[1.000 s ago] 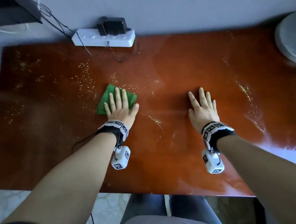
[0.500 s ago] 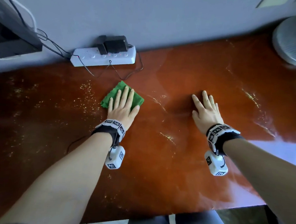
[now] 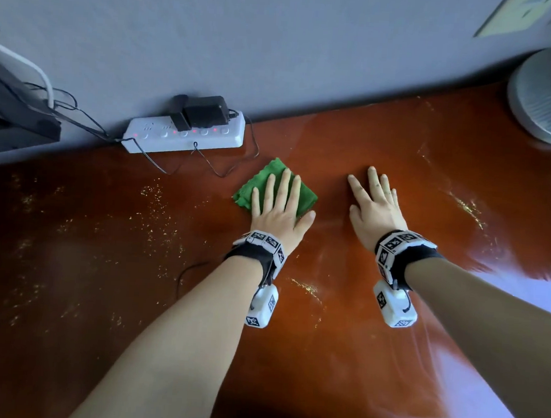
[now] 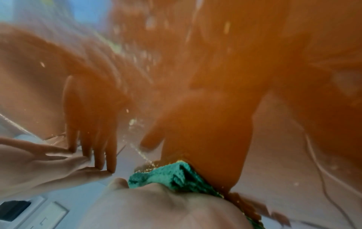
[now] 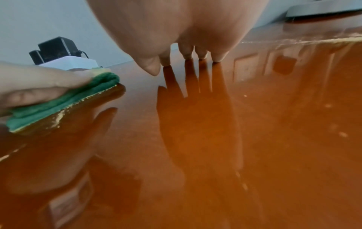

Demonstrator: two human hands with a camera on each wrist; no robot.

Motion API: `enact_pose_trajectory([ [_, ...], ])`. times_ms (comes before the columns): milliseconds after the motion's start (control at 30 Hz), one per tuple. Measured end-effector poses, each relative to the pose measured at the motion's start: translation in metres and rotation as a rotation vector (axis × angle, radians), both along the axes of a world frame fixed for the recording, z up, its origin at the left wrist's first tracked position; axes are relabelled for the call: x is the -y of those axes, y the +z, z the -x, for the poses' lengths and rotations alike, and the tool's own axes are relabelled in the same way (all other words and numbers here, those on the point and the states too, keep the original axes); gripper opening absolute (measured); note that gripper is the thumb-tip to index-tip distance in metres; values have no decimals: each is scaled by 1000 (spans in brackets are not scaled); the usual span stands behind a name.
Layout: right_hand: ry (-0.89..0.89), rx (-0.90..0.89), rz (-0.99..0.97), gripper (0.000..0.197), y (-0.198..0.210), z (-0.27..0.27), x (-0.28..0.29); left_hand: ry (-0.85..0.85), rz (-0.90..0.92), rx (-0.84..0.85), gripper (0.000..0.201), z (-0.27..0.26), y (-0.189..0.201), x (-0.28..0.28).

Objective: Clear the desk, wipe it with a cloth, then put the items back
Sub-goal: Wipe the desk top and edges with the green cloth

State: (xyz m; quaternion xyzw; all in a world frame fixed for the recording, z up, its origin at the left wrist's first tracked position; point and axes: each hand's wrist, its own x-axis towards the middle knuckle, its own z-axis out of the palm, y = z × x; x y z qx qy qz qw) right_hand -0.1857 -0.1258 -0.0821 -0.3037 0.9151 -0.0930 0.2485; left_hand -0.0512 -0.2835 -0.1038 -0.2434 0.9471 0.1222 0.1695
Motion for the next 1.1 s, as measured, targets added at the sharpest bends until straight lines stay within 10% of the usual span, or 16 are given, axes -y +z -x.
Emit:
enact_pose_trajectory([
  [567,15,-34,71,58,-4,19,8,-54,-46,-70,69,118,-5,41],
  [1100,8,-47,55,59,-1,16,12,-19,-5,-7,76,49,-1,24],
])
